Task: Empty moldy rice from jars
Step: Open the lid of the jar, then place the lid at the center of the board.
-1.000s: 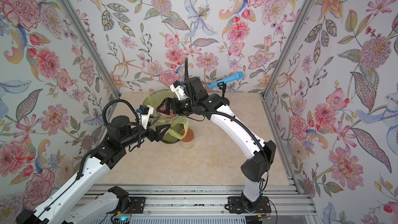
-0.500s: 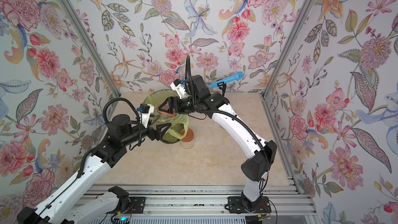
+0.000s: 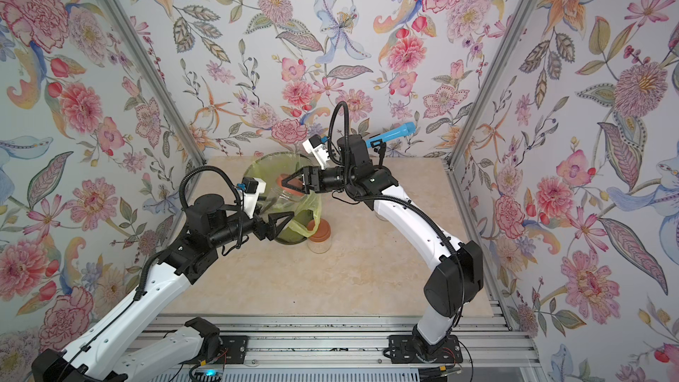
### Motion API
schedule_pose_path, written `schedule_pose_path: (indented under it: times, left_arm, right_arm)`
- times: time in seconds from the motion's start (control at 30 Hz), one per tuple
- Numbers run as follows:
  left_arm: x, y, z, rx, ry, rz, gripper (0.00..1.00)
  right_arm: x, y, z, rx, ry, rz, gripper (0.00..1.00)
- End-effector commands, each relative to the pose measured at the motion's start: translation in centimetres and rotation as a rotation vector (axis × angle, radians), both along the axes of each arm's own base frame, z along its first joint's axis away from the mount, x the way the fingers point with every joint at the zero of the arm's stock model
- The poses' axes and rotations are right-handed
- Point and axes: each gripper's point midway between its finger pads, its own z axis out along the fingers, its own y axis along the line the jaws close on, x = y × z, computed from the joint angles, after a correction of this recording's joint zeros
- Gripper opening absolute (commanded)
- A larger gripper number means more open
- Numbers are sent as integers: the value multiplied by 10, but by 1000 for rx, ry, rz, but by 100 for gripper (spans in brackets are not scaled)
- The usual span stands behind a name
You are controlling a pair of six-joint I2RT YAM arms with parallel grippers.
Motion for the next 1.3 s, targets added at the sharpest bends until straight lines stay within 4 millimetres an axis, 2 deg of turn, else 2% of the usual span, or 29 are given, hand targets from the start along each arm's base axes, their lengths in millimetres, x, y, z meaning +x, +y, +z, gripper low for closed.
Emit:
schedule_pose_path:
  times: [0.0, 0.23, 0.47, 0.6, 0.93, 1.27]
  left_arm:
    - [2, 4, 51, -72, -140, 13, 0]
    - [2, 6, 49, -62, -141, 17, 0]
    - [2, 10, 54, -48, -153, 38, 0]
    - [2, 12, 55, -40, -157, 42, 0]
    - [3, 14, 53, -19, -156, 40, 0]
    - [8, 15, 52, -2, -154, 50, 0]
  right_arm:
    - [13, -8, 15, 35, -44, -42, 38]
    - [35, -23, 18, -12, -60, -122, 36]
    - [48, -58, 13, -83, -69, -210, 35]
    - [52, -81, 2, -134, -69, -265, 35]
    - [51, -131, -47, -324, -65, -380, 35]
    - [49, -167, -111, -493, -15, -513, 33]
